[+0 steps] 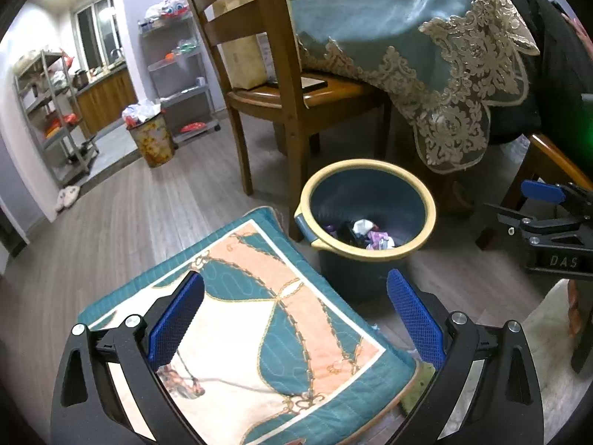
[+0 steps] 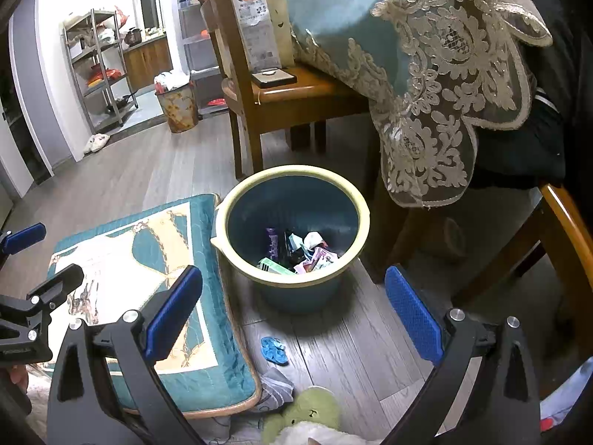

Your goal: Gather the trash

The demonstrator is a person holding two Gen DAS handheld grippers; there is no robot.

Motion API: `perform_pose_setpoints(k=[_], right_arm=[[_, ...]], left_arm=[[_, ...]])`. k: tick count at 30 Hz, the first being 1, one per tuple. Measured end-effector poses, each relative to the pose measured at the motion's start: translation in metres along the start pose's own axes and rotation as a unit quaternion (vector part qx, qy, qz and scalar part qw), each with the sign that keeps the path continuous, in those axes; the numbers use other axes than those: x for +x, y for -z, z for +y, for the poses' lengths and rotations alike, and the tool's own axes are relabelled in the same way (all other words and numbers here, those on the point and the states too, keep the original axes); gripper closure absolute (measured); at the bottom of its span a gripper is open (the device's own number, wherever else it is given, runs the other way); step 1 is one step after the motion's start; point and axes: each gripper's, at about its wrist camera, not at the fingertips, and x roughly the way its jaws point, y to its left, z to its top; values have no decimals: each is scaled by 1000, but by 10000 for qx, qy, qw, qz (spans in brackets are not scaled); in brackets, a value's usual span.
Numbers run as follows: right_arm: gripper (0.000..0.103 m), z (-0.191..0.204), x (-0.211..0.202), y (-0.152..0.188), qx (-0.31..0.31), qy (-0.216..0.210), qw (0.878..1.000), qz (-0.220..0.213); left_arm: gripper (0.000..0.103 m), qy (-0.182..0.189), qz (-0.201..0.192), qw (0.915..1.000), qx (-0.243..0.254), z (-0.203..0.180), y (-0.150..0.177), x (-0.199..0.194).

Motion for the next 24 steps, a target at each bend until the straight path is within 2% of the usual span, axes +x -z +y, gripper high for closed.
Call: perform_pose_setpoints(k=[24], right_arm=[[6,3,4,4,-37,61,10000,46]], left_arm=[[5,121,35,9999,-85,-5,-3,5]])
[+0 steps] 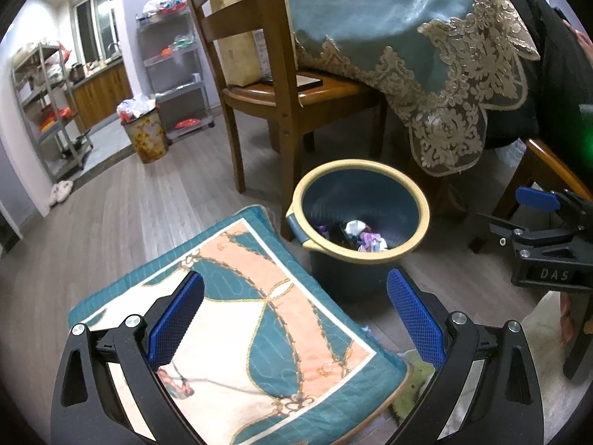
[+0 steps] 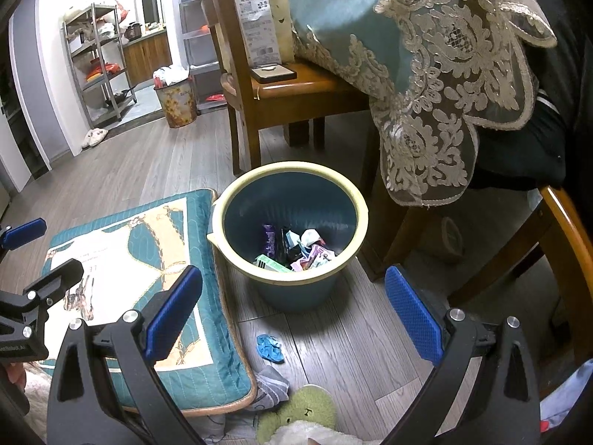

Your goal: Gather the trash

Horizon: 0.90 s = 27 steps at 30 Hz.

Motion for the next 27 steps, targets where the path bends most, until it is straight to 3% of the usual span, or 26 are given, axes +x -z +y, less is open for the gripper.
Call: perform_pose_setpoints(k=[27], right_arm=[[6,-5,-1,-1,110,30,9999,31]], left_arm=[[5,181,-44,9998,-67,5,-4,-5]])
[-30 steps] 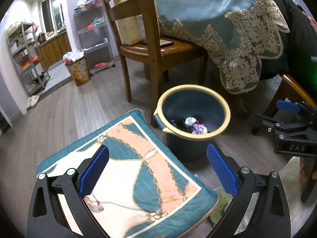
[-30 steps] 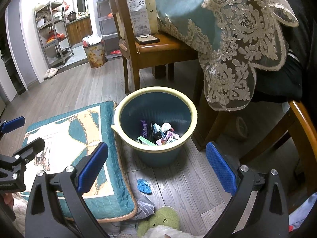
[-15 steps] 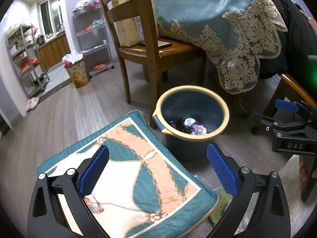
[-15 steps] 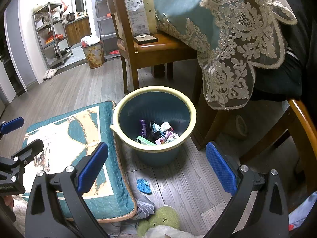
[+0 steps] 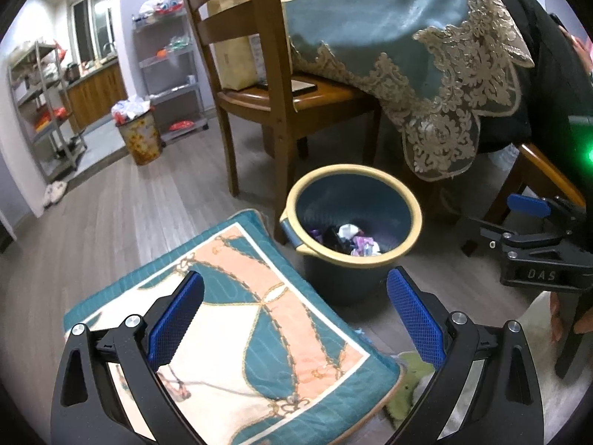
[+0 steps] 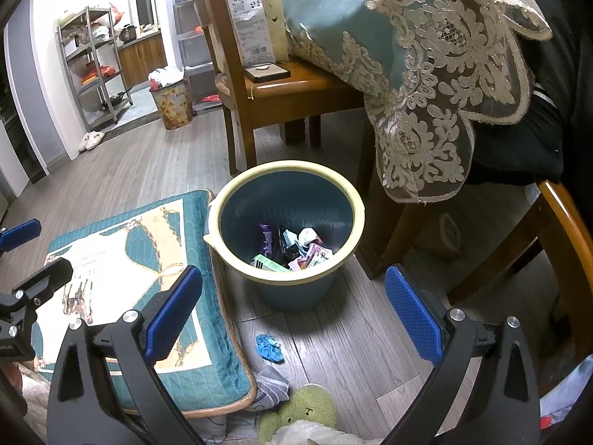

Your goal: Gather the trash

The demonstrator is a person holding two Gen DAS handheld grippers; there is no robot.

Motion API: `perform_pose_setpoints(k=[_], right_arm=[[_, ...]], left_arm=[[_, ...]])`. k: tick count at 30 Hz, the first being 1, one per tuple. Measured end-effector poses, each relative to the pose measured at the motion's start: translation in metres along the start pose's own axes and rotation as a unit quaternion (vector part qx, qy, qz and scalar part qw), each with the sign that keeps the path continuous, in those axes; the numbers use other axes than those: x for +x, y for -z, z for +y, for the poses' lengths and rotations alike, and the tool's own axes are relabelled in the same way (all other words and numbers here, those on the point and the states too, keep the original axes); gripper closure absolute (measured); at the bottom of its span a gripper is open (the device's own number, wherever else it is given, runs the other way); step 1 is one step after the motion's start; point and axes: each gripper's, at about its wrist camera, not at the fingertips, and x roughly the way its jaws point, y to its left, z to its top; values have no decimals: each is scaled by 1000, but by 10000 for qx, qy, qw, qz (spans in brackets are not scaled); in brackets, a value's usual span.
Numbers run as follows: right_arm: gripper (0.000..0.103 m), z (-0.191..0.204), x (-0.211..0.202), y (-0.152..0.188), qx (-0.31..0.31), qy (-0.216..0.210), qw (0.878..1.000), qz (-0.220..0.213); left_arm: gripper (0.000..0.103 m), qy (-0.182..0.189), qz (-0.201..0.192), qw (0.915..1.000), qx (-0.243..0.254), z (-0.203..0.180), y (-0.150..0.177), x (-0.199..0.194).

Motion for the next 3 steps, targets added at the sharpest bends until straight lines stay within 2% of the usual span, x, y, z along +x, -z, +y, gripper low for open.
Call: perform_pose_setpoints(k=[3], right_arm=[[6,0,0,0,-9,-4,10000,6]], left_arm=[[5,-64,-28,10000,2,0,-1,0]])
